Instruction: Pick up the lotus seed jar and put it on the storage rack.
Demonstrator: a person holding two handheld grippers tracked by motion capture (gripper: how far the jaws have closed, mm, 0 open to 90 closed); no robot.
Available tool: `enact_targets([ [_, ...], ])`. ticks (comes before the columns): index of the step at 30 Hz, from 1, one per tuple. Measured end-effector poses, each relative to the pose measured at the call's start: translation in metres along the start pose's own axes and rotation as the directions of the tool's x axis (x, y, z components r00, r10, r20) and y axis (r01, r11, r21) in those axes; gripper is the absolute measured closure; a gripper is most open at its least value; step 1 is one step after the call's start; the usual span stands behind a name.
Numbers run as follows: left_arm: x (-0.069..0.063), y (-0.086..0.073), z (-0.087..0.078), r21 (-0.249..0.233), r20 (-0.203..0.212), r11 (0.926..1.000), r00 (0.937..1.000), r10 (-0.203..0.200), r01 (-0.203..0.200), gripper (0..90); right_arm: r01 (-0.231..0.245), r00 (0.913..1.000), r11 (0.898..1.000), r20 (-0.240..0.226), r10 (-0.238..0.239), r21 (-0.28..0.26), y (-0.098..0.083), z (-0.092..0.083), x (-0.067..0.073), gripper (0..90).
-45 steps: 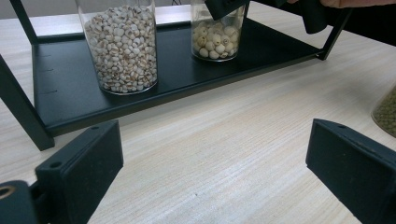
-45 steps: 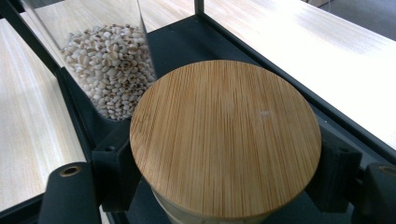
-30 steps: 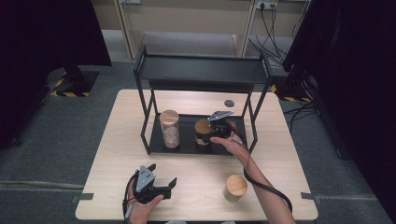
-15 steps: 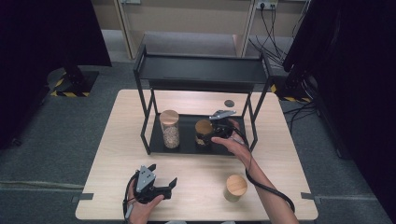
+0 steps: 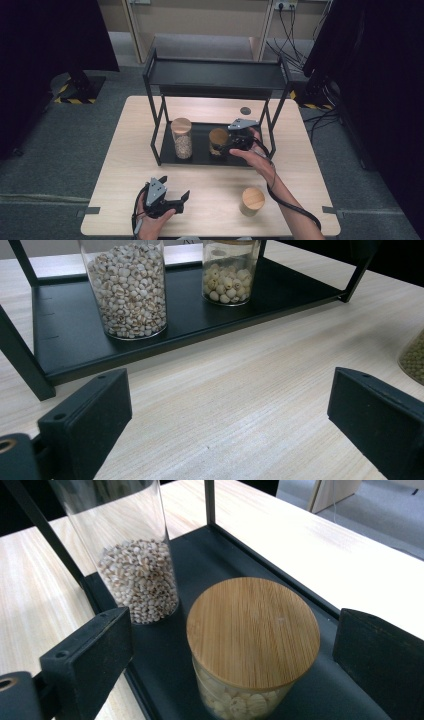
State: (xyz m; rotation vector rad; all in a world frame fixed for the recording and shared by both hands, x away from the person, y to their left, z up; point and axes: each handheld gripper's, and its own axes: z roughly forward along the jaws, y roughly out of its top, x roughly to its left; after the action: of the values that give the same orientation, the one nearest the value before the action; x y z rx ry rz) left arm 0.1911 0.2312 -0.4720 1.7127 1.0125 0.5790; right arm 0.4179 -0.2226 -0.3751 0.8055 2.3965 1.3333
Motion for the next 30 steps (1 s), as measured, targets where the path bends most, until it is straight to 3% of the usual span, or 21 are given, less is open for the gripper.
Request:
enact_targets([
  [16, 0.000, 0.000, 0.000, 0.000, 0.000, 1.0000, 1.0000, -0.002, 0.002, 3.5, 0.003, 0.9991, 0.998, -0.041, -0.005, -0.066, -0.007, -0.026, 0.005, 3.1],
  [30, -0.001, -0.001, 0.001, 0.001, -0.001, 1.0000, 1.0000, -0.003, 0.003, 3.4, -0.004, 0.9971, 0.991, -0.076, -0.007, -0.137, -0.025, -0.062, 0.011, 3.0],
])
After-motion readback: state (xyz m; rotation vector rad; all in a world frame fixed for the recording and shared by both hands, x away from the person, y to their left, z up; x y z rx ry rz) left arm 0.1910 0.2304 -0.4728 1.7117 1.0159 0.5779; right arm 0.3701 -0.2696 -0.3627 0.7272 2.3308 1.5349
